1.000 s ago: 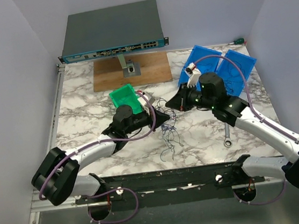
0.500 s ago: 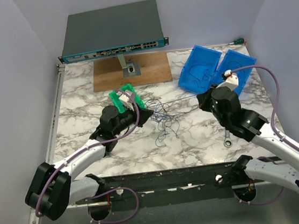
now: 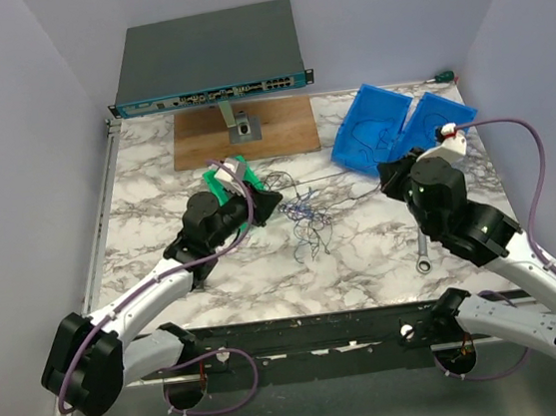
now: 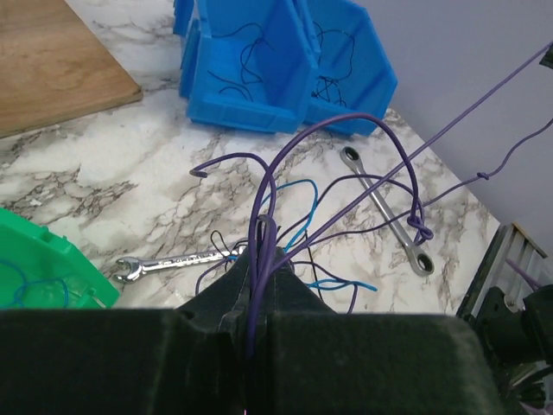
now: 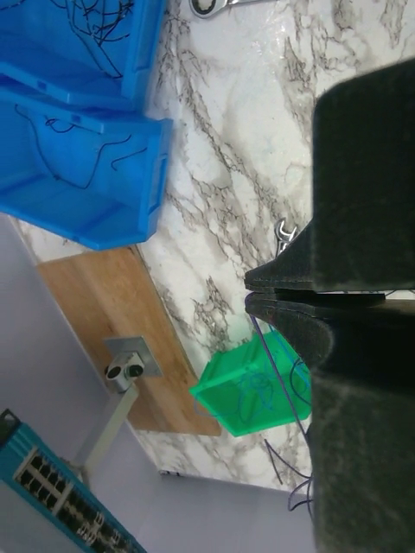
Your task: Untangle the cables
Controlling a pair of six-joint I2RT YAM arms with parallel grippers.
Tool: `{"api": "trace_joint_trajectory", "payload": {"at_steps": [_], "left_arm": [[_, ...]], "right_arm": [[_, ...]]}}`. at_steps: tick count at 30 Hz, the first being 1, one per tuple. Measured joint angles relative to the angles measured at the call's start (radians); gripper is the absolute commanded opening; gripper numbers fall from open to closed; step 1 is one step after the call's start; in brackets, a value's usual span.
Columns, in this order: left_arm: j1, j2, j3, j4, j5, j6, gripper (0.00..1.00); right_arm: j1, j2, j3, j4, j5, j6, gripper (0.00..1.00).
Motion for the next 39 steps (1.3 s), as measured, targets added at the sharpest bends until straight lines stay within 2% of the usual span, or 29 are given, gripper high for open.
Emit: {"api": "trace_joint_trajectory", "payload": {"at_steps": [4,7,11,16,18,23,25,29,35,39], "left_arm": [[-0.003,-0.011,0.023,-0.025,-0.057,-0.005,0.37],[0.040,-0.021,0.001,-0.121,-0.206,-0.007,0.50],[0.073,-0.024,-0.033,-0.222,-0.338,-0.006,0.49],[0.072,-0.046,-0.050,-0.247,-0.369,-0.002,0.42],[0.072,-0.054,-0.055,-0.238,-0.362,0.002,0.51],[0.063,-0.056,-0.077,-0.151,-0.223,0.029,0.85],[0.039,-0.055,-0.079,-0.122,-0.175,0.046,0.91],[0.009,-0.069,-0.092,-0.080,-0.150,0.062,0.93],[0.010,-0.192,-0.198,0.012,-0.140,0.068,0.95],[0.010,-0.189,-0.215,0.081,-0.083,0.073,0.95]], "right_arm": [[0.000,-0.024,0.022,-0.002,-0.008,-0.047,0.01],[-0.056,-0.060,0.074,-0.017,0.118,-0.110,0.01],[-0.069,-0.100,0.142,-0.017,0.138,-0.133,0.01],[-0.070,-0.056,0.146,-0.031,0.068,-0.146,0.01],[-0.070,-0.019,0.147,-0.043,0.040,-0.151,0.01],[-0.070,0.056,0.158,-0.065,-0.041,-0.171,0.01],[-0.070,0.068,0.177,-0.073,-0.078,-0.179,0.01],[-0.070,0.086,0.242,-0.075,-0.150,-0.194,0.01],[-0.070,0.149,0.348,-0.074,-0.284,-0.223,0.01],[-0.070,0.223,0.436,-0.072,-0.399,-0.245,0.01]]}}
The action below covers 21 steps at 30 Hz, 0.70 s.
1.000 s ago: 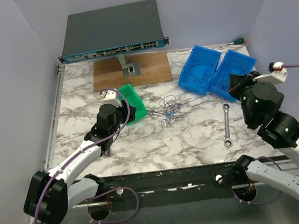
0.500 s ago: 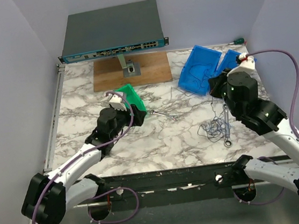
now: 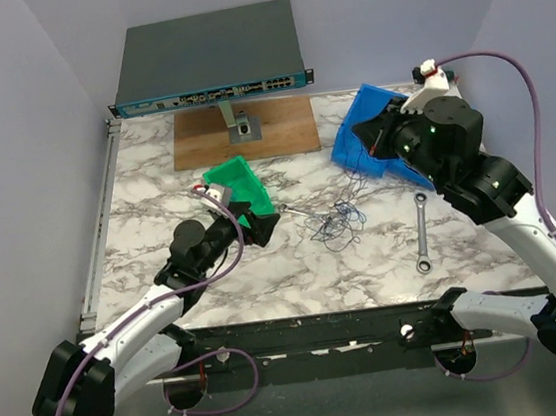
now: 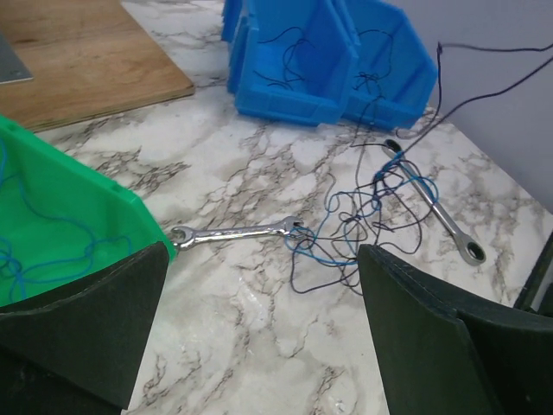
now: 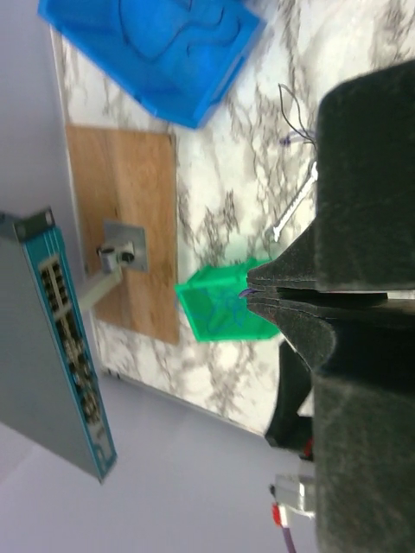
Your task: Untangle the cables
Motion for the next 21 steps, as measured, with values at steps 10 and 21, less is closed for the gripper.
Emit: {"api": "trace_joint_trajectory", "payload": {"at_steps": [10,21], "left_arm": [[-0.023,0.086,-0.038,0.263,0.192,0.000,0.92],[-0.084,0.423,0.129,0.346,0.246,-0.001,0.89]], "right_arm": [[0.000,0.098,0.045,0.055,-0.285,0.007,0.01],[0.000,0.200,0.068,0.124,-0.433,0.044,0.01]]}}
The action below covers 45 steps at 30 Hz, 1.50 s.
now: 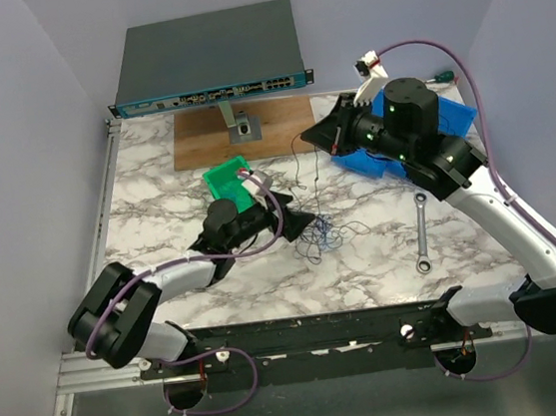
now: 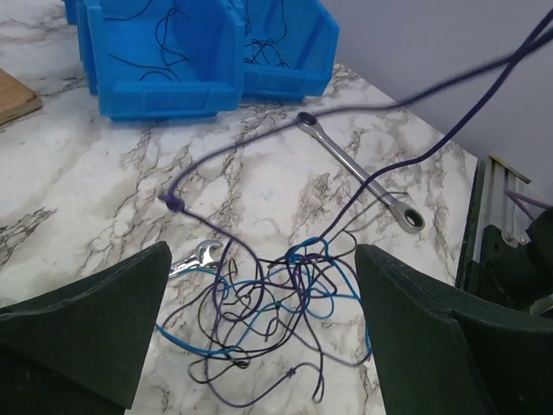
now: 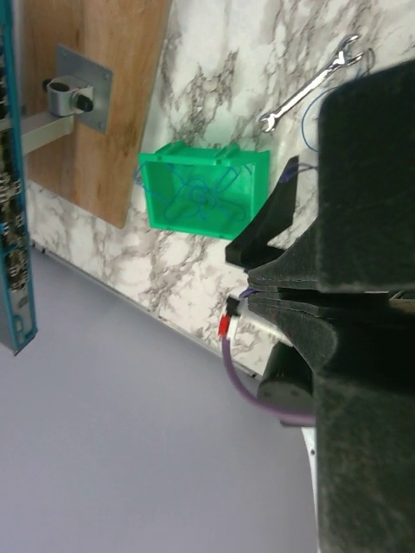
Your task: Untangle the cables
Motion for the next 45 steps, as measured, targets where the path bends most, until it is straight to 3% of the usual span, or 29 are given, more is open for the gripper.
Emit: {"api": "trace_joint_trajectory", "payload": {"at_steps": [4,7,11,16,20,22,25,29,38,45], "left_arm": [[-0.007,0.083,0.052,0.000,0.024,-0.011,0.89],[-0.020,0.111,0.074,-0.009,0.048,-0.011,0.83],[-0.040,0.159,0.139,-0.071,0.067,-0.009,0.52],[-0.042,0.176,0.229,-0.246,0.033,0.002,0.41],[-0.025,0.166,0.239,-0.367,-0.038,0.013,0.18],[-0.016,0.158,0.239,-0.431,-0.076,0.016,0.00],[0.003,0.146,0.240,-0.525,-0.127,0.020,0.00],[0.050,0.106,0.222,-0.612,-0.178,0.011,0.00],[0.132,-0.160,0.042,-0.565,-0.224,-0.010,0.00],[0.125,-0.250,-0.006,-0.465,-0.129,-0.010,0.00]], "right_arm": [[0.000,0.024,0.066,0.008,-0.008,0.006,0.01],[0.000,0.029,0.113,0.010,0.003,0.008,0.01],[0.000,0.045,0.213,0.008,0.025,0.008,0.01],[0.000,0.080,0.402,-0.035,0.135,-0.010,0.01],[0.000,0.084,0.566,-0.068,0.299,-0.058,0.01],[0.000,0.082,0.644,-0.068,0.388,-0.090,0.01],[0.000,0.065,0.703,-0.051,0.503,-0.136,0.01],[0.000,0.019,0.661,-0.023,0.635,-0.192,0.01],[0.000,-0.122,0.243,0.023,0.855,-0.264,0.01],[0.000,-0.058,0.044,0.119,0.961,-0.332,0.01]]}}
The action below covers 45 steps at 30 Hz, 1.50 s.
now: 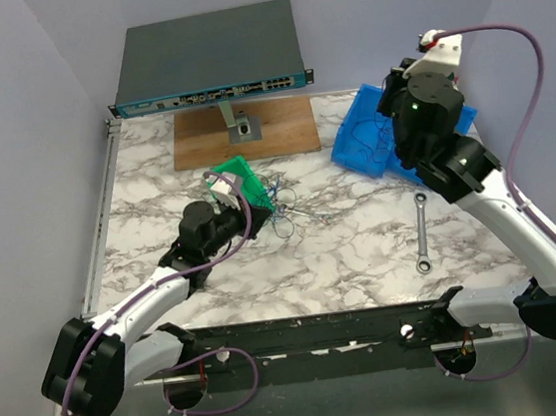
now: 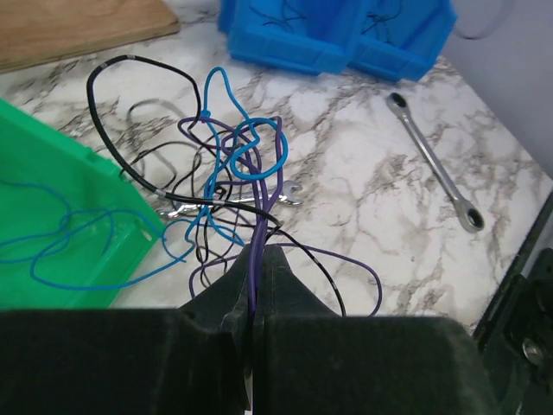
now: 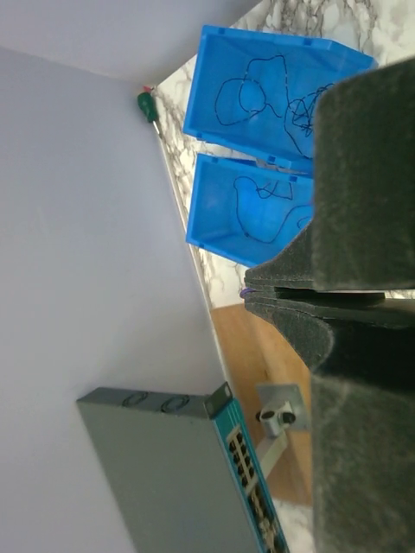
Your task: Untangle the cables
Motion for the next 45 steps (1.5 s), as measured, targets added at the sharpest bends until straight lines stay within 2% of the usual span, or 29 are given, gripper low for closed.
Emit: {"api": "trace_joint_trajectory", "payload": {"at_steps": [10,20,30,37,39,40,41,42,43,45], "left_arm": [[-0.054,-0.062,-0.031,0.101,0.077,0.004,0.00],[-0.077,-0.056,-0.036,0.139,0.094,0.013,0.00],[-0.079,-0.048,-0.036,0.151,0.105,0.026,0.00],[-0.084,-0.018,-0.036,0.152,0.117,0.026,0.00],[-0.085,-0.017,-0.036,0.153,0.119,0.027,0.00],[-0.085,-0.017,-0.036,0.153,0.120,0.027,0.00],[-0.085,-0.017,-0.036,0.153,0.121,0.027,0.00],[-0.085,-0.017,-0.036,0.153,0.121,0.028,0.00],[-0.085,-0.017,-0.036,0.154,0.121,0.028,0.00],[-0.085,-0.016,-0.036,0.155,0.121,0.031,0.00]], "right_arm": [[-0.023,0.203,0.043,0.150,0.055,-0.089,0.01],[-0.144,0.371,0.144,0.198,0.014,-0.102,0.01],[-0.325,0.476,0.186,0.151,-0.105,0.002,0.01],[-0.352,0.578,0.186,0.145,-0.108,0.051,0.01],[-0.352,0.603,0.177,0.142,-0.111,0.059,0.14],[-0.352,0.610,0.168,0.141,-0.113,0.063,0.46],[-0.352,0.615,0.161,0.139,-0.115,0.069,0.72],[-0.352,0.619,0.156,0.134,-0.117,0.082,0.86],[-0.353,0.621,0.154,0.127,-0.119,0.090,0.90],[-0.356,0.623,0.154,0.111,-0.126,0.105,0.91]]}}
